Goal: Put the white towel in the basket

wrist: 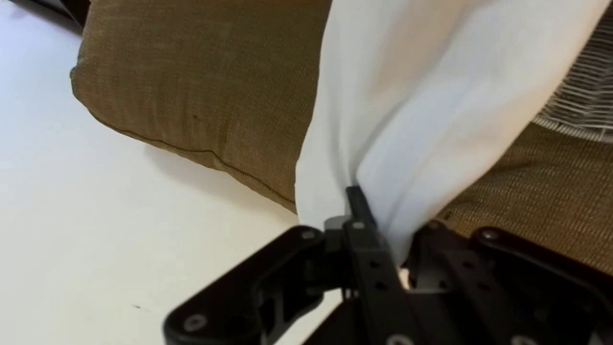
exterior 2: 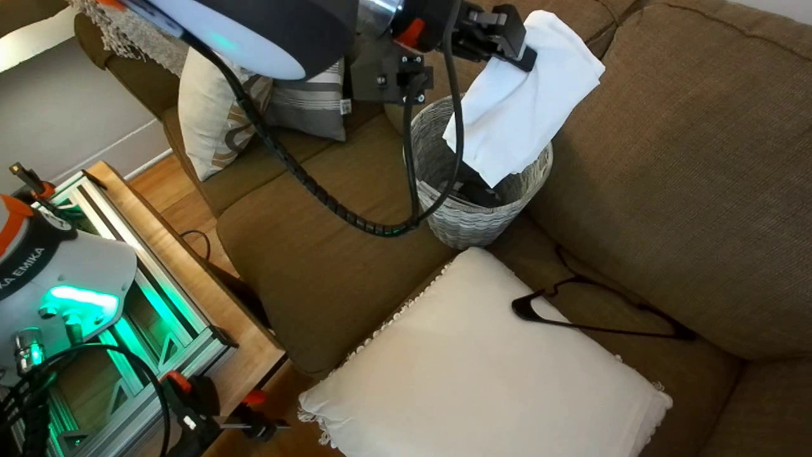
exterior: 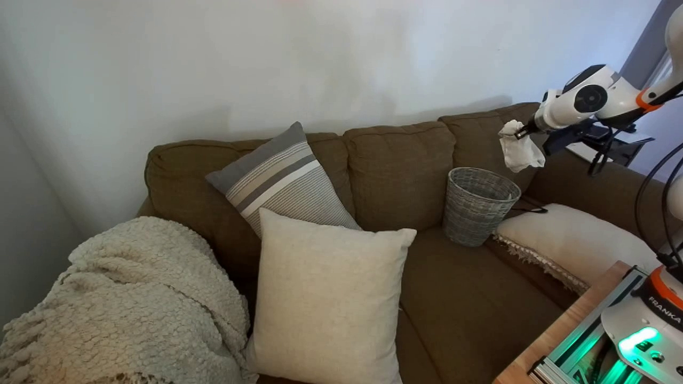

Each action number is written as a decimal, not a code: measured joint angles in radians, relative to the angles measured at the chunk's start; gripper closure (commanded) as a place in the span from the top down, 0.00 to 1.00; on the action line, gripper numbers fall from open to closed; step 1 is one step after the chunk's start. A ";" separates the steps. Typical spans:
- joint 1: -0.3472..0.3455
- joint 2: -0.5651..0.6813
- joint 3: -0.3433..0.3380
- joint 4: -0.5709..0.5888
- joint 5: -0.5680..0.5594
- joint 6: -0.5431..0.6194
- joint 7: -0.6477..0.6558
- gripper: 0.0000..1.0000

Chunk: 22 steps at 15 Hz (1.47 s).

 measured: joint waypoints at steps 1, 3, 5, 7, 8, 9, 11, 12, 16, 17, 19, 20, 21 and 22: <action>0.001 0.015 0.015 0.007 0.000 0.000 0.028 0.04; 0.024 0.068 0.021 0.018 0.030 0.000 0.034 0.04; 0.057 0.137 -0.001 0.019 0.088 -0.004 -0.015 0.04; 0.086 0.216 -0.028 0.027 0.119 -0.020 -0.048 0.04; 0.092 0.264 -0.029 0.041 0.111 -0.031 -0.048 0.04; 0.098 0.316 -0.029 0.066 0.103 -0.042 -0.048 0.04; 0.117 0.418 -0.031 0.146 0.082 -0.059 -0.045 0.04; 0.134 0.463 -0.039 0.199 0.080 -0.059 -0.044 0.04; 0.236 0.580 -0.157 0.373 0.302 0.096 -0.167 0.56; 0.264 0.594 -0.199 0.384 0.388 0.157 -0.230 0.63; 0.322 0.602 -0.286 0.380 0.550 0.269 -0.344 0.78; 0.346 0.600 -0.318 0.372 0.633 0.309 -0.405 0.85; 0.361 0.595 -0.334 0.368 0.694 0.350 -0.448 0.94; 0.371 0.581 -0.339 0.368 0.733 0.403 -0.468 0.99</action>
